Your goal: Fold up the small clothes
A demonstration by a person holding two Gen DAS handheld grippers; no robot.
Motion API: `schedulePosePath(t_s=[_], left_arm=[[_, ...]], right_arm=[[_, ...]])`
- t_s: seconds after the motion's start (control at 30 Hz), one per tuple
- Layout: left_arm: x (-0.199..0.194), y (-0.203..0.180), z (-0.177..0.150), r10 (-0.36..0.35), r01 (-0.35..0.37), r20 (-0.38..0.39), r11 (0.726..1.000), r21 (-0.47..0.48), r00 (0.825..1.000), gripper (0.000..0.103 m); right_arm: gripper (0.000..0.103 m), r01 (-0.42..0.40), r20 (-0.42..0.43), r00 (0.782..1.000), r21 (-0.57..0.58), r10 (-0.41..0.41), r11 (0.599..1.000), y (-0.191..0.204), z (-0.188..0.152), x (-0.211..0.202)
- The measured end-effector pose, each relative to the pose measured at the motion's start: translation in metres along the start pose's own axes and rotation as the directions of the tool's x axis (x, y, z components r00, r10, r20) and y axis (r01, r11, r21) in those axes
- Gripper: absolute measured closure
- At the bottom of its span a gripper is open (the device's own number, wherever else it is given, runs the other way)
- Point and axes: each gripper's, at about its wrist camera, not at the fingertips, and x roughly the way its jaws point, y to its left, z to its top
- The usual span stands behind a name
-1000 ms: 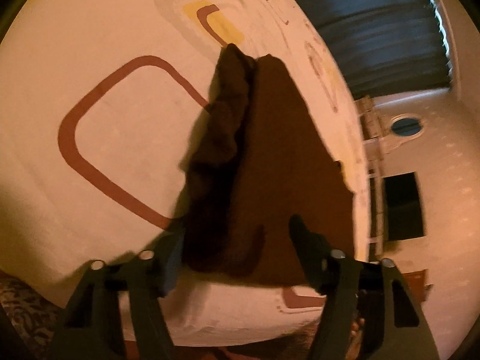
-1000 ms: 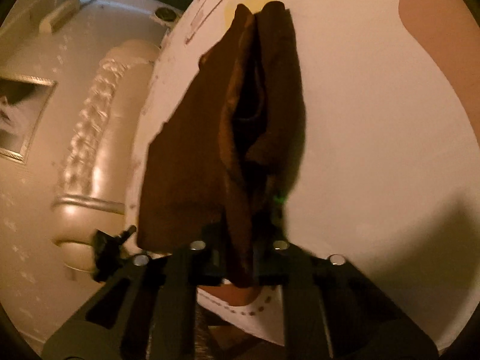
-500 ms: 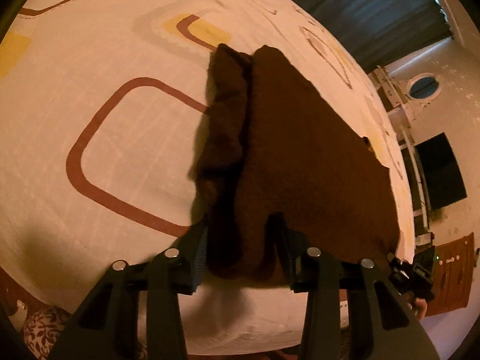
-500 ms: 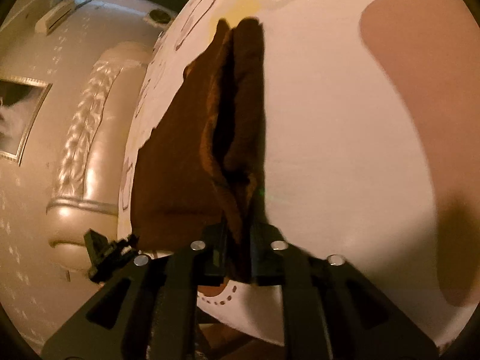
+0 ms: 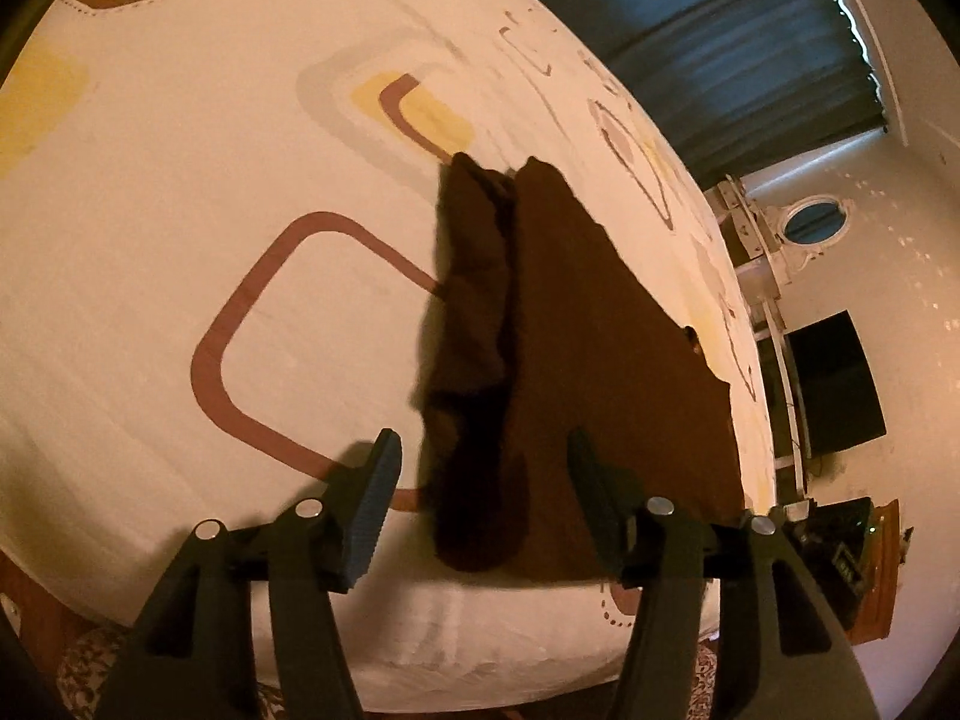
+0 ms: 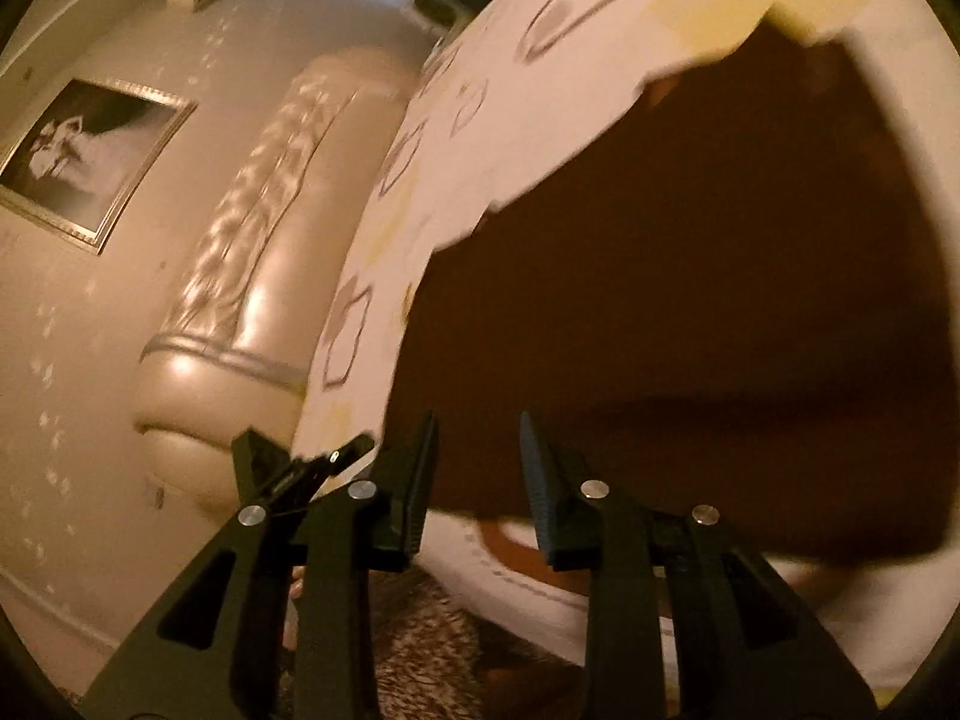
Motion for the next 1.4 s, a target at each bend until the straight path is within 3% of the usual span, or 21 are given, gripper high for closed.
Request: schedulePosePath(t_s=[0.07,0.13,0.17,0.2,0.33,0.43,0.67,0.83,1.03,1.1,1.13,1.23,1.4], left_arm=[[0.004,0.003,0.003,0.005,-0.005,-0.010,1.000,-0.006,1.000,0.043],[0.008,0.005,0.007,0.002,-0.002,-0.017,1.000,-0.011,1.000,0.043],[0.009,0.005,0.011,0.002,-0.002,-0.015,1.000,-0.013,1.000,0.042],[0.009,0.005,0.014,0.003,-0.003,-0.012,1.000,-0.010,1.000,0.042],[0.015,0.002,0.034,0.023,-0.023,-0.004,1.000,0.011,1.000,0.037],[0.022,0.002,0.049,0.044,-0.044,-0.002,0.999,0.013,0.999,0.037],[0.045,-0.003,0.077,0.032,-0.031,-0.056,0.999,0.018,0.998,0.025],[0.063,-0.021,0.083,0.065,-0.061,-0.069,0.996,0.062,0.996,0.025],[0.080,-0.044,0.079,0.111,-0.095,-0.108,0.985,0.141,0.988,0.053],[0.085,-0.048,0.080,0.126,-0.106,-0.130,0.983,0.153,0.983,0.068],[0.088,-0.049,0.081,0.134,-0.112,-0.145,0.983,0.146,0.980,0.080],[0.089,-0.050,0.085,0.144,-0.122,-0.173,0.984,0.129,0.974,0.087],[0.081,-0.059,0.086,0.173,-0.152,-0.173,0.980,0.126,0.970,0.089]], right_arm=[[0.075,-0.024,-0.055,0.998,0.010,0.024,1.000,-0.005,-0.010,0.029],[0.075,0.013,-0.117,0.993,0.044,-0.007,0.999,-0.013,-0.023,0.051],[0.081,0.029,-0.165,0.986,0.068,-0.018,0.997,-0.022,-0.034,0.062],[0.087,0.020,-0.165,0.986,0.069,-0.008,0.997,-0.028,-0.040,0.065],[0.096,0.002,-0.151,0.989,0.094,0.012,0.996,-0.043,-0.044,0.055],[0.096,0.007,-0.146,0.989,0.081,0.005,0.997,-0.047,-0.049,0.050],[0.096,0.002,-0.129,0.992,0.073,0.007,0.997,-0.043,-0.053,0.050],[0.097,0.000,-0.120,0.993,0.072,0.008,0.997,-0.042,-0.057,0.050],[0.097,-0.013,-0.117,0.993,0.082,0.022,0.997,-0.036,-0.054,0.055],[0.097,-0.016,-0.115,0.993,0.083,0.026,0.996,-0.036,-0.054,0.055],[0.097,-0.017,-0.113,0.993,0.082,0.026,0.996,-0.035,-0.053,0.056],[0.097,-0.016,-0.109,0.994,0.074,0.024,0.997,-0.035,-0.056,0.055],[0.097,-0.019,-0.105,0.994,0.070,0.027,0.997,-0.035,-0.057,0.055]])
